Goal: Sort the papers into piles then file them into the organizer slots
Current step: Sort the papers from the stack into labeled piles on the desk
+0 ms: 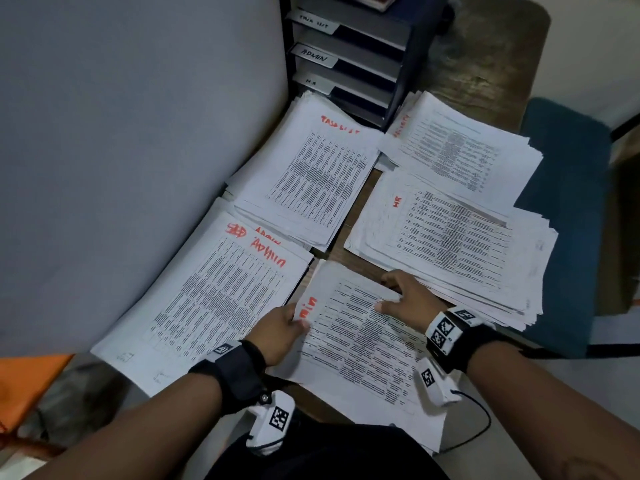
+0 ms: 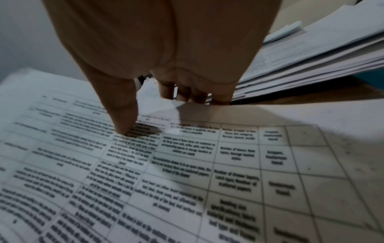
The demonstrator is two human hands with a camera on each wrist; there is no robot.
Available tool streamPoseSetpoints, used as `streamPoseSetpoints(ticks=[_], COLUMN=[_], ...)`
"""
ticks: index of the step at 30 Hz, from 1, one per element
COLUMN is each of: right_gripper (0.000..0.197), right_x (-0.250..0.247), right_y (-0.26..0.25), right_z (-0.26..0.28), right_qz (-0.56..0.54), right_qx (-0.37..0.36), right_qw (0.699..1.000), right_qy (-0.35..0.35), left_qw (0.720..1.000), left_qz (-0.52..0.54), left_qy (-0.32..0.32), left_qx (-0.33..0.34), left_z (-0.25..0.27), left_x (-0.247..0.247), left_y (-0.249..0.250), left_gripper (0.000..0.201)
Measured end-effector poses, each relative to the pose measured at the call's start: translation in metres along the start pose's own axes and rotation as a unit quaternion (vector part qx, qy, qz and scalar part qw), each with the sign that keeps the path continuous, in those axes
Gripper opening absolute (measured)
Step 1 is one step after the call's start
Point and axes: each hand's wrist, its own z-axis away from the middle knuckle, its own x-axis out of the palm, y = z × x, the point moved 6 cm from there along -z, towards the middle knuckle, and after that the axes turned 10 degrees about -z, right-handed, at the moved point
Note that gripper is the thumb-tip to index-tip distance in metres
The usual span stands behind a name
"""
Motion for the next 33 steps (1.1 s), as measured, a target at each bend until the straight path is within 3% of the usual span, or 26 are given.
streamPoseSetpoints(ticks=[6,10,13,17,20,24,30,33], right_gripper=[0.073,0.039,0.035,0.032,0.040,0.040,0.025,0.021], right_x=[-0.002,-0.015,-0.028,-0.032,-0.018,0.015,0.029,0.036], right_y=[0.007,-0.001,-0.005,-0.002,-0.004,-0.016,-0.022,-0.020], right_z=[-0.003,0.004,0.008,0.007,0.005,0.007,0.009,0.007], right_qz=[0.014,-0.049,-0.125,-0.209,-0.292,-0.296,-0.356,-0.346], right_qx=[0.040,0.016,-0.005,-0.001,0.016,0.026,0.090,0.101], right_qw=[0.997,0.998,0.992,0.977,0.956,0.952,0.930,0.932], right_qy=[-0.063,-0.046,-0.005,0.035,0.013,-0.073,-0.029,-0.034], left_qw=[0.997,0.987,0.968,0.948,0.972,0.995,0.979,0.954], left_qz=[0.067,0.141,0.233,0.310,0.224,0.047,-0.126,-0.227], left_qy=[0.028,0.079,0.075,0.055,0.063,0.086,0.152,0.174], left_qx=[0.013,-0.025,-0.060,-0.055,-0.031,-0.013,-0.044,-0.087], left_z=[-0.006,-0.011,-0.011,-0.015,-0.020,-0.024,-0.030,-0.024], left_x=[-0.016,-0.033,-0.036,-0.033,-0.034,-0.041,-0.099,-0.133], left_y=[0.003,-0.001,-0.005,-0.003,0.001,0.009,0.009,-0.003], left_gripper=[0.010,0.023,0.027,0.026,0.025,0.033,0.004,0.007])
